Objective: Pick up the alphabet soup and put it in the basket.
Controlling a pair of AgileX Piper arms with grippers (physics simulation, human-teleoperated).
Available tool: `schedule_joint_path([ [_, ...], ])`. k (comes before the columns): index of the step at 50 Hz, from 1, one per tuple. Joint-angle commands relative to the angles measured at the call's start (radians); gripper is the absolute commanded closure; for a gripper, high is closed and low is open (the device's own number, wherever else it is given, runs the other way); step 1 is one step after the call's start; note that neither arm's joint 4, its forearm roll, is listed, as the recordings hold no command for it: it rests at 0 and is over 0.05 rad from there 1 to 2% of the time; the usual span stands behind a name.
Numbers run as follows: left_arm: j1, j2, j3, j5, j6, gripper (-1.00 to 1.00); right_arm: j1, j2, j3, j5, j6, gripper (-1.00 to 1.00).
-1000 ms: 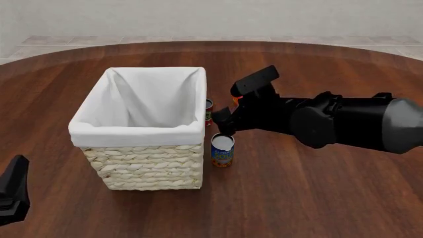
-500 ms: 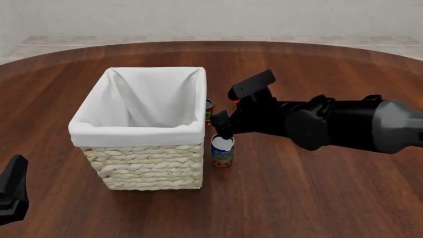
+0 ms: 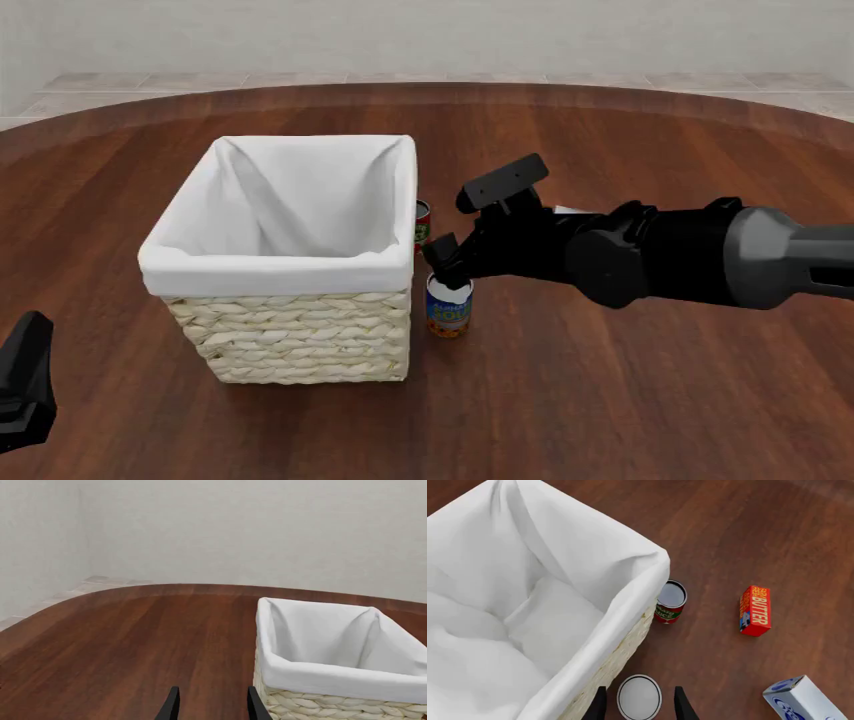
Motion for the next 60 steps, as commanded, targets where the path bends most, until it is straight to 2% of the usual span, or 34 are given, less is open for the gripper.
schedule_joint_path([
  [1,0.000,0.000,0.000,-0.001,-0.001,-1.00,0.000,0.012,0.003,-0.006,0.003,-1.00],
  [60,0.004,0.000,0.000,0.004,-0.013,-1.00,0.004,0.114,-0.013,-0.024,0.014,-1.00],
])
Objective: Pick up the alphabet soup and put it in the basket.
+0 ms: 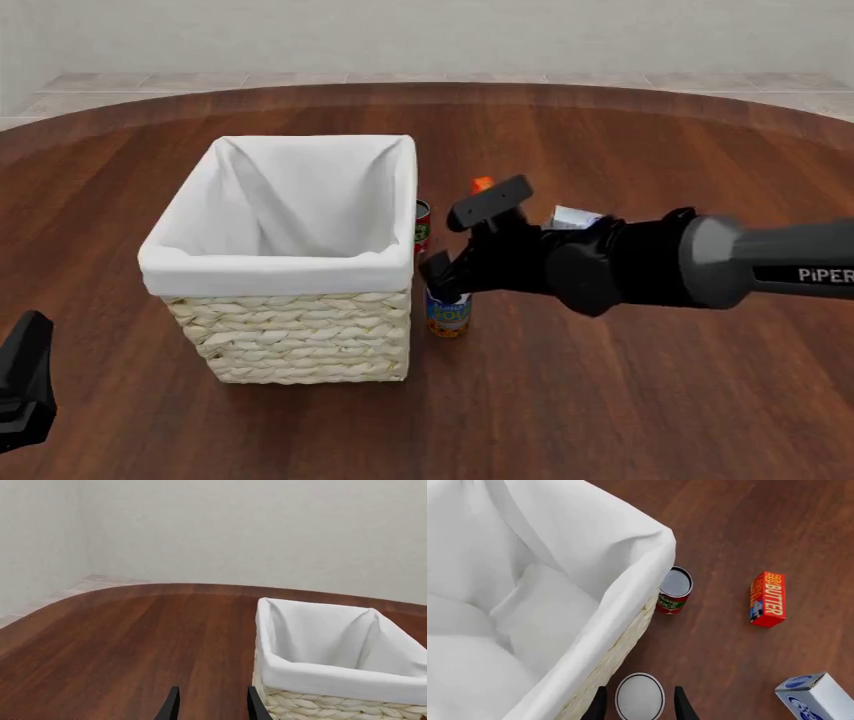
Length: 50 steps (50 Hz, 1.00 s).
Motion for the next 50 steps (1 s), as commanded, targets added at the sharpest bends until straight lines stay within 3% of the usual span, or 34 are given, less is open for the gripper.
schedule_joint_path([
  [1,0.003,0.000,0.000,0.003,-0.003,-1.00,0.004,0.027,-0.005,-0.006,0.006,-1.00],
  [50,0.012,0.000,0.000,0.007,-0.012,-1.00,-0.003,0.080,-0.010,-0.010,0.021,-1.00],
])
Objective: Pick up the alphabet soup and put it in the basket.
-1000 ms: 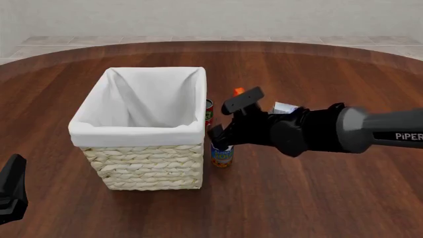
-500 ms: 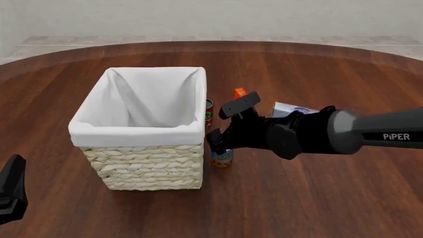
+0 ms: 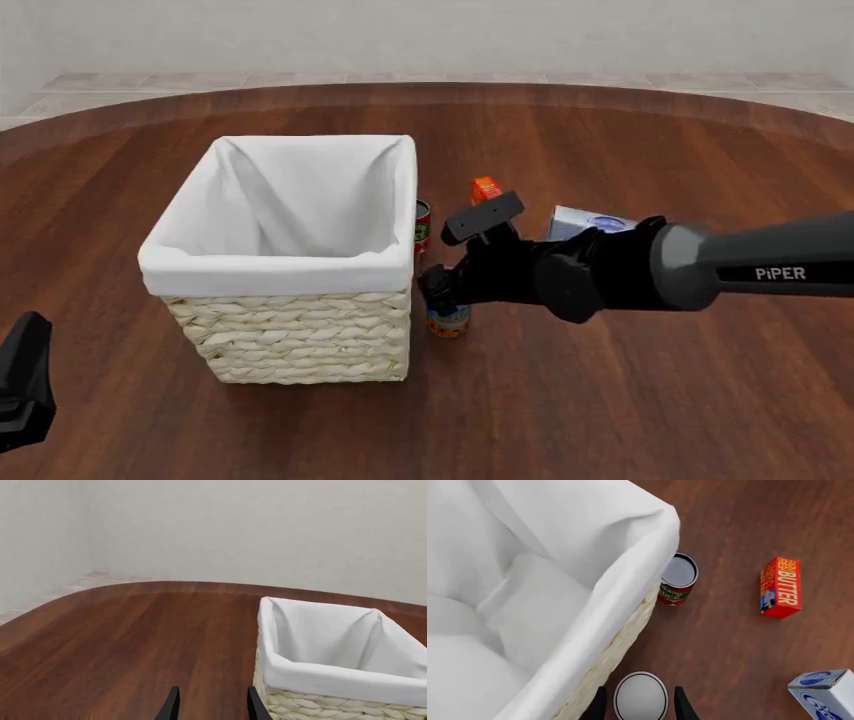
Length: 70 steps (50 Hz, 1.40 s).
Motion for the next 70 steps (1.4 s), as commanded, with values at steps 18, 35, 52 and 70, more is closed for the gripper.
schedule_joint_path([
  [18,0.006,0.000,0.000,-0.005,-0.001,-1.00,-0.005,0.044,-0.001,-0.006,0.015,-1.00],
  [35,0.008,0.000,0.000,-0.007,-0.004,-1.00,0.004,0.060,0.005,-0.018,0.017,-1.00],
  [52,0.007,0.000,0.000,-0.007,-0.007,-1.00,0.008,0.066,0.017,-0.027,0.024,-1.00],
  [70,0.003,0.000,0.000,-0.014,-0.009,-1.00,0.025,0.047,0.061,-0.045,0.040,-1.00],
])
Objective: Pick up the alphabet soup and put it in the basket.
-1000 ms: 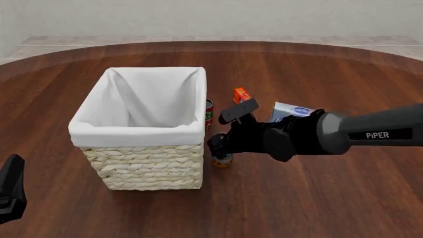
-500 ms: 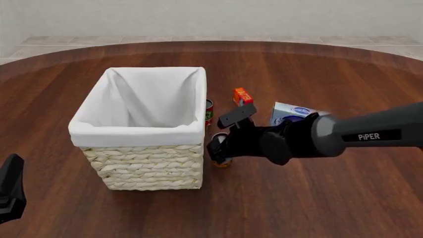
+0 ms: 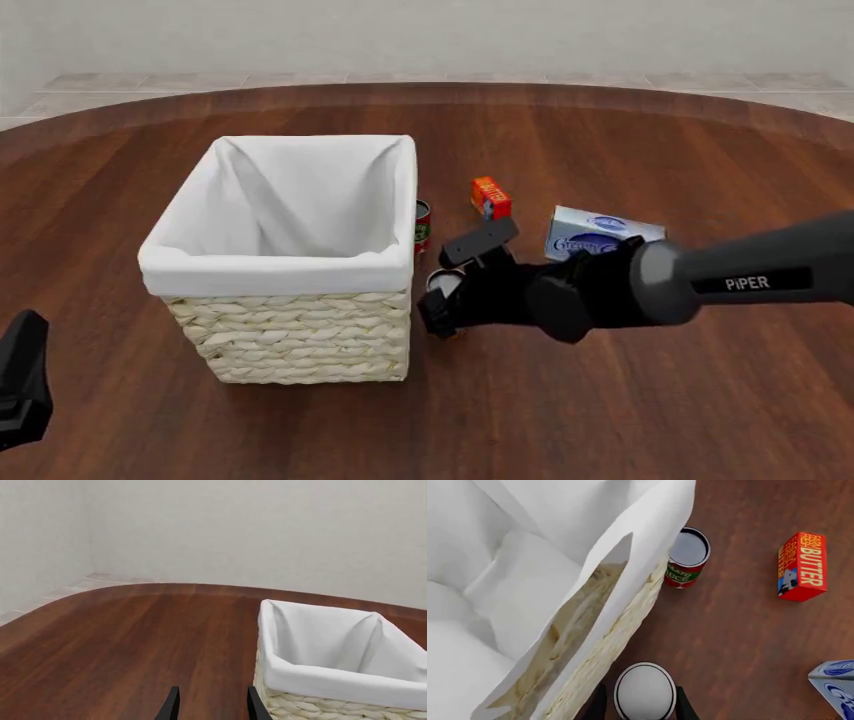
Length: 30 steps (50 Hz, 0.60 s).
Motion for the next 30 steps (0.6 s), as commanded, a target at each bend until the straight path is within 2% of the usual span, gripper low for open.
schedule_joint_path([
  [1,-0.002,0.000,0.000,-0.004,-0.001,-1.00,0.012,-0.007,0.025,-0.009,0.012,-1.00],
  [12,-0.002,0.000,0.000,-0.006,-0.003,-1.00,0.001,-0.017,0.030,-0.006,0.005,-1.00],
  [13,-0.002,0.000,0.000,-0.006,-0.003,-1.00,-0.005,-0.020,0.028,-0.004,-0.001,1.00],
  [21,0.001,0.000,0.000,-0.007,-0.005,-1.00,-0.017,-0.041,0.038,-0.012,-0.034,1.00],
  [30,0.002,0.000,0.000,-0.009,-0.004,-1.00,-0.017,-0.063,0.047,-0.008,-0.035,1.00],
])
